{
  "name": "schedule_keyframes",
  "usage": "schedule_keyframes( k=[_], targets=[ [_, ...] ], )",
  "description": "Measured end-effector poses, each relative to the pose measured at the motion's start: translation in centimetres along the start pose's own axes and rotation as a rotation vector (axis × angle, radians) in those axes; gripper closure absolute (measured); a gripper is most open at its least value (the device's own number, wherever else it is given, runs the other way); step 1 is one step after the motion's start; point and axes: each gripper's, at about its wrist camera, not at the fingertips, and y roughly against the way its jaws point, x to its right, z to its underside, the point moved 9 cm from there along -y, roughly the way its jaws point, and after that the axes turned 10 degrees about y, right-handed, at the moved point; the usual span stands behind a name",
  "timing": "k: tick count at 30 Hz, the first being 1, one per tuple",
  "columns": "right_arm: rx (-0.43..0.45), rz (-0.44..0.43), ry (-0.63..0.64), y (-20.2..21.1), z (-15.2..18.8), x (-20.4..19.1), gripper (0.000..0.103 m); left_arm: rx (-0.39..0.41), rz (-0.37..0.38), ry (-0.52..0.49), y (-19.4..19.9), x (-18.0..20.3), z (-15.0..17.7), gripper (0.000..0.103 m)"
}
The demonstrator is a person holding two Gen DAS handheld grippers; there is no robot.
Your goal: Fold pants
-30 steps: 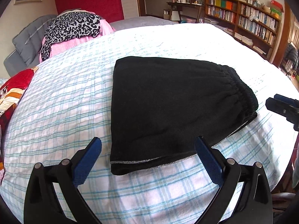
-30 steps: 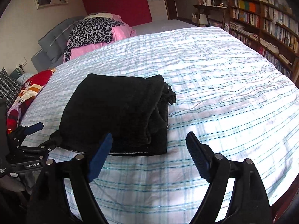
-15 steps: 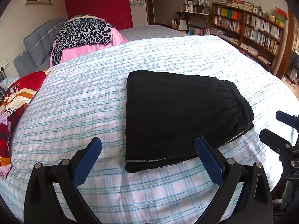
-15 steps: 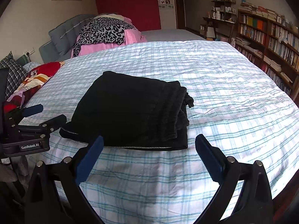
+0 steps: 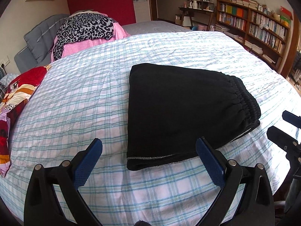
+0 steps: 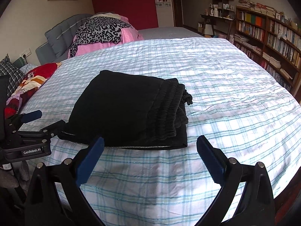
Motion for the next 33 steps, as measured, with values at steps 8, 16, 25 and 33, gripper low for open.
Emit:
schedule_keyframes(
  k=[8, 16, 25, 33],
  targets=[
    [-0.037, 0.04, 0.013, -1.3, 0.6, 0.2, 0.003, -0.05, 0.003, 0.015, -1.7, -0.4, 1.1, 0.005],
    [-0.095, -0.025, -0.145, -3.2, 1.0, 2.9, 0.003, -0.101, 0.035, 0.068, -3.2, -1.7, 1.3, 0.005],
    [-0.108, -0.065, -0.219, -8.2, -2.8, 6.4, 0.003, -0.162, 0.131, 0.173, -6.3, -3.3, -1.6, 0.005],
    [-0.171, -0.188, -0.307, -13.1, -2.9, 7.9, 0.003, -0.259, 0.231, 0.271, -11.2, -4.2, -3.8, 0.005]
  ],
)
